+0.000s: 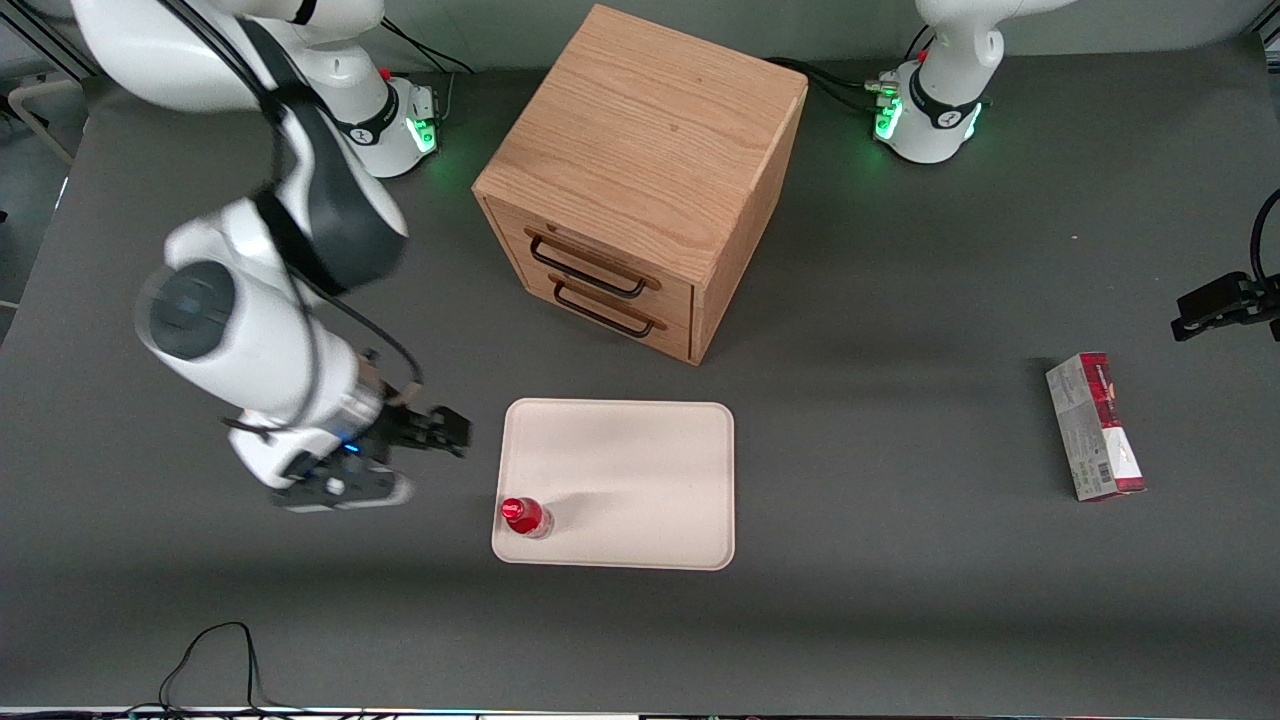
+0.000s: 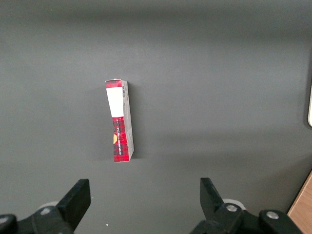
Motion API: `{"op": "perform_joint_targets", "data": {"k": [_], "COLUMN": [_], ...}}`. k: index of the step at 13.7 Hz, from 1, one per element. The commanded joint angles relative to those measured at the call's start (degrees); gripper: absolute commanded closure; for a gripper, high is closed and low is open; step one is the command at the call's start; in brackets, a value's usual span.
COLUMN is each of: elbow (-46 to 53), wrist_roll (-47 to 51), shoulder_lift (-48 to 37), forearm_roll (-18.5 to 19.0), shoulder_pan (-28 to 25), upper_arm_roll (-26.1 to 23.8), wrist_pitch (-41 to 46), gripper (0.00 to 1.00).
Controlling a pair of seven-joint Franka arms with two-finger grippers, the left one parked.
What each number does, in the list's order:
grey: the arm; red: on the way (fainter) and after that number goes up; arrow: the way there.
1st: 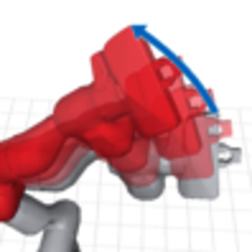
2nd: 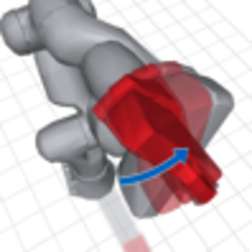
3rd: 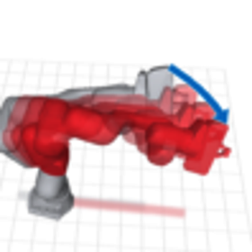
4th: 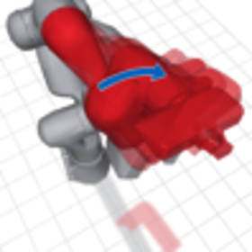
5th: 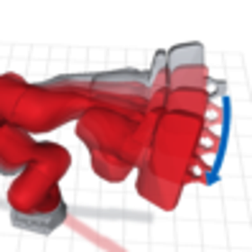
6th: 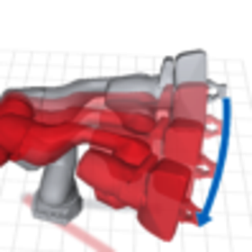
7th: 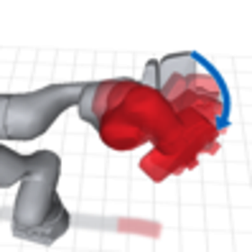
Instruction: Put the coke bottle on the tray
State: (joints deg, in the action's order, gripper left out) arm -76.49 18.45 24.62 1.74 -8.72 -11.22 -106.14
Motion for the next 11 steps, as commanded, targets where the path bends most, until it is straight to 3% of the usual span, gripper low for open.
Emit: {"op": "perform_joint_targets", "data": {"k": [1,5,7,11], "elbow": [-22.07,-38.27,-37.24,-31.88], "wrist_roll": [-4.82,-5.0,-5.09,-5.09], "shoulder_lift": [-19.56,-37.51,-38.59,-36.49], "forearm_roll": [-3.85,-2.98,-0.79,-1.3], "shoulder_pan": [0.46,0.37,0.46,0.64], "upper_arm_roll": [7.76,12.27,13.06,14.38], "wrist_pitch": [0.05,2.33,6.63,9.81], "gripper": [0.0,0.0,0.0,0.0]}}
